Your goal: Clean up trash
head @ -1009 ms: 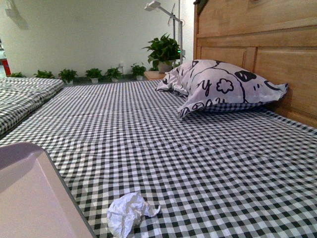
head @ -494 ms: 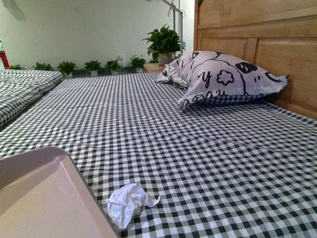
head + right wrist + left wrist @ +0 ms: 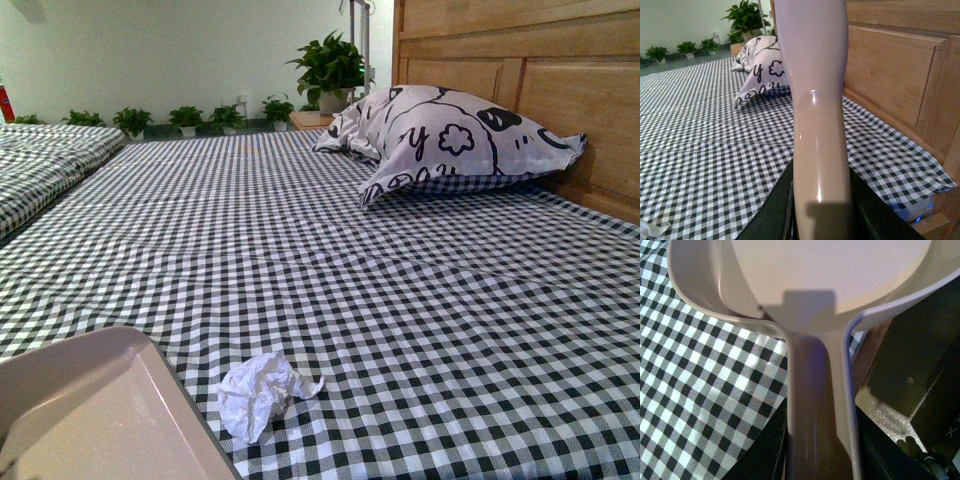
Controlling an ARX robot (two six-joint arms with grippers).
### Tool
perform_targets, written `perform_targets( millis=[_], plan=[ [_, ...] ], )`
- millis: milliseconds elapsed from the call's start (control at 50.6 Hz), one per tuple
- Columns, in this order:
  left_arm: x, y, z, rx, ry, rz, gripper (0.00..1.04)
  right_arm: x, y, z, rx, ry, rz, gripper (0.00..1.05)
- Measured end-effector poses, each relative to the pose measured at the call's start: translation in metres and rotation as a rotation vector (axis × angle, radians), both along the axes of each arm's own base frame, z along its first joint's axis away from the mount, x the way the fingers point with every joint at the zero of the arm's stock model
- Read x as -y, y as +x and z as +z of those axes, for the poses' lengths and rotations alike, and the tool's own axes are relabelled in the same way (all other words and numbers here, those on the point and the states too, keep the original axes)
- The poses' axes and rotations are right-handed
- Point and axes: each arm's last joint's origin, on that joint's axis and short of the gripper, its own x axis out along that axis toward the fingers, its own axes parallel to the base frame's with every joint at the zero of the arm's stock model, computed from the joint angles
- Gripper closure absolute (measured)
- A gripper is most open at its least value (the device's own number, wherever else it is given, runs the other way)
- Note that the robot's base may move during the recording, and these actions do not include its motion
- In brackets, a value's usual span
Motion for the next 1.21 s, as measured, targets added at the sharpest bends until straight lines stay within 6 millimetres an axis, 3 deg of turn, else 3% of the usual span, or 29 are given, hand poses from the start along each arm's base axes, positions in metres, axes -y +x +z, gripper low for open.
perform_targets(
  millis=[316, 494, 653, 771, 890, 1009, 1206],
  plan=[
    [0.000, 0.001, 0.001, 0.001, 0.002, -0.003, 0.77, 0.000, 0.001, 0.000, -0.014, -0.002, 0.008, 0.84],
    [0.001, 0.001, 0.001, 0.001, 0.002, -0.004, 0.77, -0.007, 0.020, -0.004, -0.359, -0.068, 0.137, 0.84],
    [0.001, 0.001, 0.001, 0.000, 0.001, -0.003, 0.77, -0.034, 0.068, -0.029, -0.497, -0.106, 0.277, 0.84],
    [0.001, 0.001, 0.001, 0.000, 0.001, -0.003, 0.77, -0.048, 0.092, -0.042, -0.545, -0.141, 0.296, 0.84],
    [0.001, 0.001, 0.001, 0.000, 0.001, -0.003, 0.77, -0.077, 0.120, -0.058, -0.614, -0.190, 0.350, 0.84],
    [0.001, 0.001, 0.001, 0.000, 0.000, -0.004, 0.77, -0.103, 0.131, -0.082, -0.689, -0.268, 0.380, 0.84],
    [0.001, 0.001, 0.001, 0.000, 0.000, -0.004, 0.77, -0.135, 0.123, -0.106, -0.756, -0.347, 0.451, 0.84]
  ],
)
